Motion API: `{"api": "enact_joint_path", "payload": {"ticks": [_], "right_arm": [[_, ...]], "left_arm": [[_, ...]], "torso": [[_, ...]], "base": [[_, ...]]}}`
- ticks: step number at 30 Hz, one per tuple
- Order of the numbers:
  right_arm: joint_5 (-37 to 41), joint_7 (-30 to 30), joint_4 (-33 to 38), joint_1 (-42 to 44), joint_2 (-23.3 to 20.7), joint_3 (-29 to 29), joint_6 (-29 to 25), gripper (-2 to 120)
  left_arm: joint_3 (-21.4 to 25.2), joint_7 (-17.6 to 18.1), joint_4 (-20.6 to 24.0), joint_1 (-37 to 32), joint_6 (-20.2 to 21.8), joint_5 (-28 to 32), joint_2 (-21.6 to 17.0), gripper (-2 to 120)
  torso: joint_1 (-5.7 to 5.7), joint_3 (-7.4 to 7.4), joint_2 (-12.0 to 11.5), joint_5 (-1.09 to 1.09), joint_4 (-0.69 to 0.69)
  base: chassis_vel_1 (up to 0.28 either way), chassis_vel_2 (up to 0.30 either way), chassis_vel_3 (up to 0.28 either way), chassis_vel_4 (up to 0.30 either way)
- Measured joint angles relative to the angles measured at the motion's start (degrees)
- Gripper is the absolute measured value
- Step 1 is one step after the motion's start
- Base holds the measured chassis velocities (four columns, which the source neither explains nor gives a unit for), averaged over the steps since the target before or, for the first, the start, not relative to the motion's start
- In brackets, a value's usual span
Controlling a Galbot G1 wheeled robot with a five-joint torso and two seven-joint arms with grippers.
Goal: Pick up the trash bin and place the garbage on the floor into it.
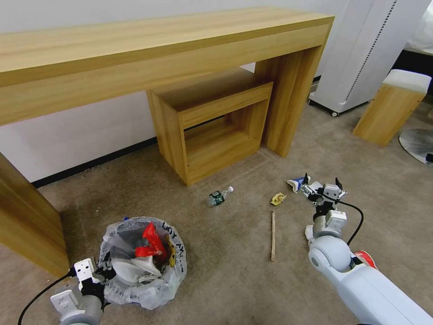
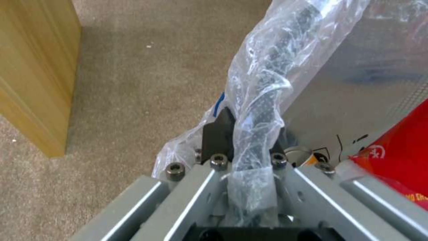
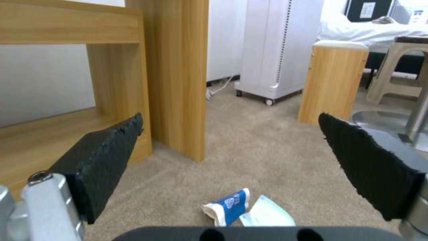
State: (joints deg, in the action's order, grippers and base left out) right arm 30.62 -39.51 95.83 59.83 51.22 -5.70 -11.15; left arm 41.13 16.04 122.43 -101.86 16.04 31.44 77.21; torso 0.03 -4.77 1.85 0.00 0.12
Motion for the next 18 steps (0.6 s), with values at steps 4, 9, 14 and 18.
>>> {"api": "enact_joint_path", "payload": {"ticks": [4, 9, 14, 18], "right_arm": [[0.0, 0.0, 0.0, 0.1, 0.0, 0.0, -0.1, 100], [0.0, 0.1, 0.0, 0.2, -0.1, -0.1, -0.1, 99], [-0.2, 0.1, -0.1, 0.2, 0.0, -0.1, -0.1, 99], [-0.3, 0.2, -0.1, 0.3, 0.0, -0.1, -0.2, 99]], "left_arm": [[0.0, 0.0, 0.0, 0.1, 0.0, 0.0, 0.0, 0], [-0.2, 0.1, -0.1, 0.0, 0.0, -0.2, 0.2, 0], [-0.1, 0.1, 0.0, -0.1, 0.0, -0.3, 0.2, 0], [0.0, 0.1, 0.0, -0.1, 0.0, -0.1, 0.0, 0]], "torso": [[0.00, 0.00, 0.0, 0.00, 0.00], [0.00, 0.00, 0.0, 0.00, 0.00], [0.00, 0.00, 0.0, 0.00, 0.00], [0.00, 0.00, 0.0, 0.00, 0.03]], "base": [[0.000, 0.000, 0.000, 0.000], [0.000, 0.000, 0.000, 0.000], [0.000, 0.000, 0.000, 0.000], [-0.061, -0.047, -0.045, -0.058]]}}
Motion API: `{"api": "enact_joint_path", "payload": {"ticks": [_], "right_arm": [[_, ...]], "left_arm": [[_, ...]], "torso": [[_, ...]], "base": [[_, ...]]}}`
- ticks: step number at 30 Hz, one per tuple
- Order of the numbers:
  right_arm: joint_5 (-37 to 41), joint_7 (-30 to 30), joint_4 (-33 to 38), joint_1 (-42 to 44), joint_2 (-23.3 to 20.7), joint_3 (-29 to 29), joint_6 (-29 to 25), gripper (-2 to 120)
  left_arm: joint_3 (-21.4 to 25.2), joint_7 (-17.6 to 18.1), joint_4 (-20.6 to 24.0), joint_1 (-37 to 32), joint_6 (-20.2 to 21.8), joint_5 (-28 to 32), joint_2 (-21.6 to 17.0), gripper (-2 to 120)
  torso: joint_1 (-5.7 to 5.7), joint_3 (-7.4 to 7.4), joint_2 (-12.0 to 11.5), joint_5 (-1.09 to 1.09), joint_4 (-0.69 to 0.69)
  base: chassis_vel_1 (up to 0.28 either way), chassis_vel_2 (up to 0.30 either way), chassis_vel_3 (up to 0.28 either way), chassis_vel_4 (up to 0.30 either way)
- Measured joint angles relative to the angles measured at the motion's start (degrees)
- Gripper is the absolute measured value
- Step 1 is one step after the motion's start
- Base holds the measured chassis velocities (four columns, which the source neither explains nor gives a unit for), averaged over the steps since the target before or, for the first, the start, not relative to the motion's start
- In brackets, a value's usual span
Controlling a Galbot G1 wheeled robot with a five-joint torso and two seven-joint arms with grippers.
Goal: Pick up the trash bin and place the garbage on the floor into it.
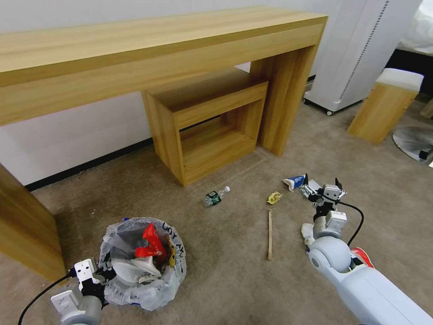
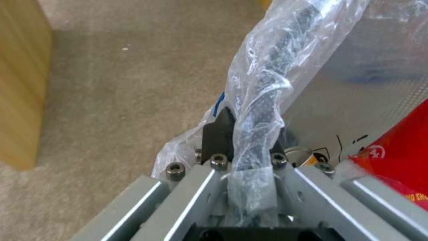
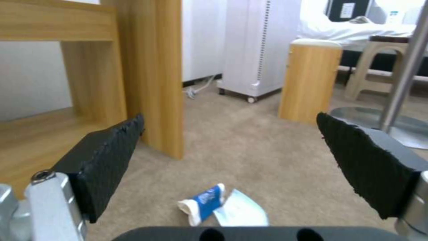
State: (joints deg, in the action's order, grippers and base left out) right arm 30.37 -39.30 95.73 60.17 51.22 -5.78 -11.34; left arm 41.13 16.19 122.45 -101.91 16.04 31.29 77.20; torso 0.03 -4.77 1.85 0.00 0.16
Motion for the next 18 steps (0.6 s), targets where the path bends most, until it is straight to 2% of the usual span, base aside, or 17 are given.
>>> {"api": "enact_joint_path", "payload": {"ticks": [18], "right_arm": [[-0.1, 2.0, -0.5, 0.3, -0.1, -0.1, -0.9, 90]], "left_arm": [[1.9, 1.6, -2.5, 1.9, 1.7, 3.2, -1.5, 0]], "torso": [[0.00, 0.00, 0.0, 0.00, -0.03]], "base": [[-0.004, -0.005, -0.004, -0.006]]}}
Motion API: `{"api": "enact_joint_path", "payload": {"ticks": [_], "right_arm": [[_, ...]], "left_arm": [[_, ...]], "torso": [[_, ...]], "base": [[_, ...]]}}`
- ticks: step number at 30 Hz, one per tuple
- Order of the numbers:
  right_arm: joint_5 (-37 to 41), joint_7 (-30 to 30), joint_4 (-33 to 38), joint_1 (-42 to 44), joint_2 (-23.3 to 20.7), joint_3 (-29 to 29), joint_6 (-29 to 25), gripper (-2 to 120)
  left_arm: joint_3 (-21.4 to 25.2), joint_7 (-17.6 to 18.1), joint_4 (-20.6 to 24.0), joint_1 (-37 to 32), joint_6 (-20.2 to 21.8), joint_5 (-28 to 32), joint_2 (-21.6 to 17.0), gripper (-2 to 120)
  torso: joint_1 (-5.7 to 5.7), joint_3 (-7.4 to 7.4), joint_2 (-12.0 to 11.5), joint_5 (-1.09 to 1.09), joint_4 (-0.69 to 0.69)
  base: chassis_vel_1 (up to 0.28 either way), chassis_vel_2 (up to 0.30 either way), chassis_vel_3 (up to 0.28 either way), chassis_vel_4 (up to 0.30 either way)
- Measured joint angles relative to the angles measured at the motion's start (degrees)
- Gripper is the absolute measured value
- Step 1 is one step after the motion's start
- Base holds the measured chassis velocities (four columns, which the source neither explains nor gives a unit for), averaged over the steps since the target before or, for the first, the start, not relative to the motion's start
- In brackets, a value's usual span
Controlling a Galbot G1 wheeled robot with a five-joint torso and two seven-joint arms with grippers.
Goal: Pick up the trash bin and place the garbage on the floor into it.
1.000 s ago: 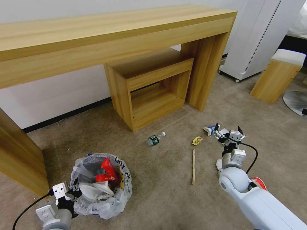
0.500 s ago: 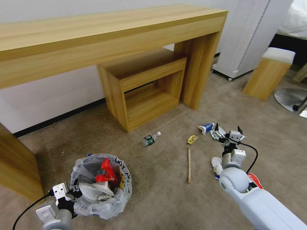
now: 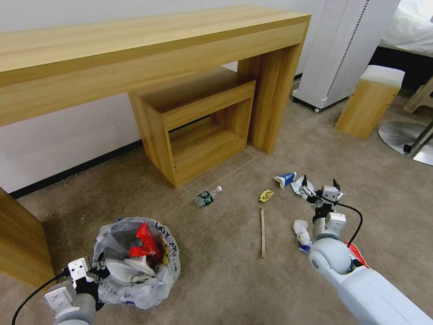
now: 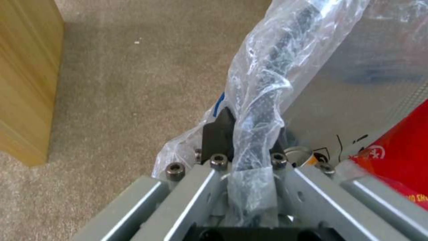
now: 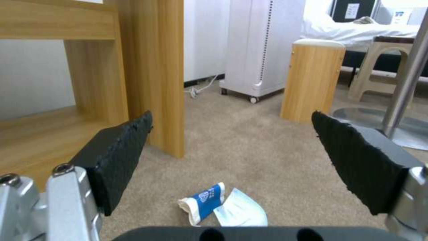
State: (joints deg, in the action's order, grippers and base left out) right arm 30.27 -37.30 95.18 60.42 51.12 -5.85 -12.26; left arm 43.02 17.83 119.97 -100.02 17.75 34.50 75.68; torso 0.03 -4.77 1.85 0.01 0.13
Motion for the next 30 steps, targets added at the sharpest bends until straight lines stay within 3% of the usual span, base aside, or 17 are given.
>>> {"api": "enact_joint_path", "payload": {"ticks": [17, 30], "right_arm": [[-0.3, 0.7, -1.9, -1.7, 0.3, 2.0, -0.8, 90], [-0.4, 2.3, -3.2, -2.7, 0.5, 4.3, -2.7, 99]], "left_arm": [[0.2, 0.2, -0.6, 0.5, 0.1, 0.3, 0.3, 0], [0.1, 0.2, -1.3, 0.7, -0.1, 0.1, 0.5, 0]], "torso": [[0.01, -0.01, 0.0, 0.01, 0.01], [0.00, 0.00, 0.0, -0.01, 0.01]], "base": [[-0.118, 0.122, 0.121, -0.118], [-0.066, 0.064, 0.069, -0.063]]}}
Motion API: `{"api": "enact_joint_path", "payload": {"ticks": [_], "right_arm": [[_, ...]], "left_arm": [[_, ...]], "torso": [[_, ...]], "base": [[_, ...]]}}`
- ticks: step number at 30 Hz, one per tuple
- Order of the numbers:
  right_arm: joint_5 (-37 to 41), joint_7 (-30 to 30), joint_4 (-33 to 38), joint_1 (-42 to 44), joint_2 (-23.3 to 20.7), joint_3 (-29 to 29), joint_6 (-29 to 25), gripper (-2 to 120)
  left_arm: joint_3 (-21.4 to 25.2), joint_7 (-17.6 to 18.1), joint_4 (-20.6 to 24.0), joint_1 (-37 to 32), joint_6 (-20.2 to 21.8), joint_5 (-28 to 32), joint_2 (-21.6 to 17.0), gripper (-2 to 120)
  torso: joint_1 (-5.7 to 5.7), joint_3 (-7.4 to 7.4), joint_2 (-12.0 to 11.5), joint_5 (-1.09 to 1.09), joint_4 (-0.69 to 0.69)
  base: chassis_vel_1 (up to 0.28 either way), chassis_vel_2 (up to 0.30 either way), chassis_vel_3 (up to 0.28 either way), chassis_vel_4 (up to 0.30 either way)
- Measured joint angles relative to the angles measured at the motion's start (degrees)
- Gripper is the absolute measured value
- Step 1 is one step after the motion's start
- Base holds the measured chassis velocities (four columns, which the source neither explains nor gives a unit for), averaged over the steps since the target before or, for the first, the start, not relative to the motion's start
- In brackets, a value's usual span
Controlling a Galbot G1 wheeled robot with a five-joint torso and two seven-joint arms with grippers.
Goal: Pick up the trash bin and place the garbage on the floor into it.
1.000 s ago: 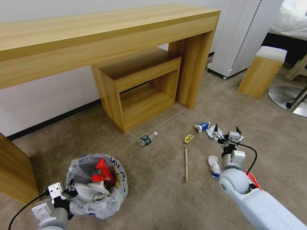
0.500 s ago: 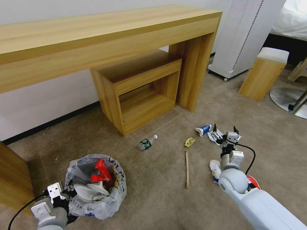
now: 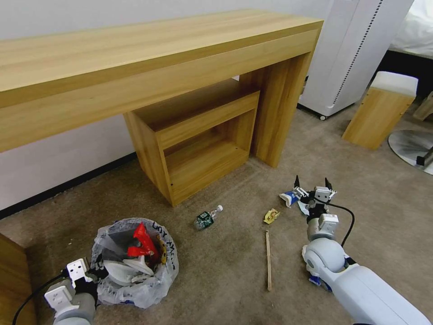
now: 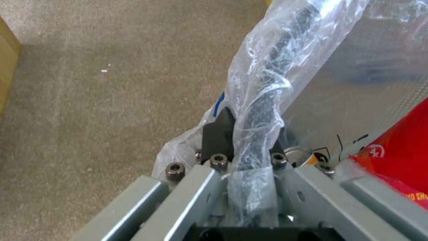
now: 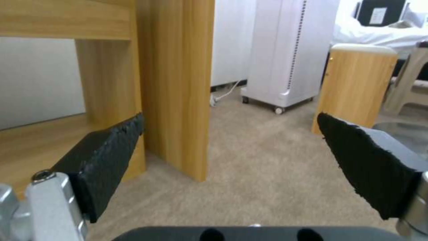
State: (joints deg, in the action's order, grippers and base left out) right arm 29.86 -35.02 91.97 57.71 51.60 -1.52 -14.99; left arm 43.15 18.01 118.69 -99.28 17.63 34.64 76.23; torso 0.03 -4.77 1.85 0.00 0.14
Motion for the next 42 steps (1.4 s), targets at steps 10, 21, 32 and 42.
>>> {"api": "enact_joint_path", "payload": {"ticks": [10, 21, 32, 42], "right_arm": [[24.1, -7.7, 8.6, 1.6, -3.3, 3.3, 18.6, 100], [32.0, -11.9, 6.0, 3.0, -3.4, 12.2, 27.3, 100], [28.2, -9.6, -0.7, 2.5, -1.2, 16.2, 25.4, 100], [24.7, -7.2, -3.3, 2.7, -1.5, 17.5, 23.2, 100]], "left_arm": [[-0.4, -0.1, -0.9, 0.7, -0.4, -0.5, 0.4, 0], [-0.8, -0.3, -1.3, 1.2, -0.8, -0.8, 1.0, 0], [-0.7, -0.4, -1.1, 0.9, -1.0, -0.8, 1.3, 0], [-0.5, -0.4, -0.3, 0.2, -1.1, -0.9, 1.7, 0]], "torso": [[0.00, 0.00, 0.0, 0.00, -0.01], [0.00, 0.00, 0.0, 0.00, -0.01], [0.00, 0.00, 0.0, 0.01, 0.00], [0.00, 0.00, 0.0, 0.02, 0.00]], "base": [[0.000, 0.000, 0.000, 0.000], [0.000, 0.000, 0.000, 0.000], [0.000, 0.000, 0.000, 0.000], [0.000, 0.000, 0.000, 0.000]]}}
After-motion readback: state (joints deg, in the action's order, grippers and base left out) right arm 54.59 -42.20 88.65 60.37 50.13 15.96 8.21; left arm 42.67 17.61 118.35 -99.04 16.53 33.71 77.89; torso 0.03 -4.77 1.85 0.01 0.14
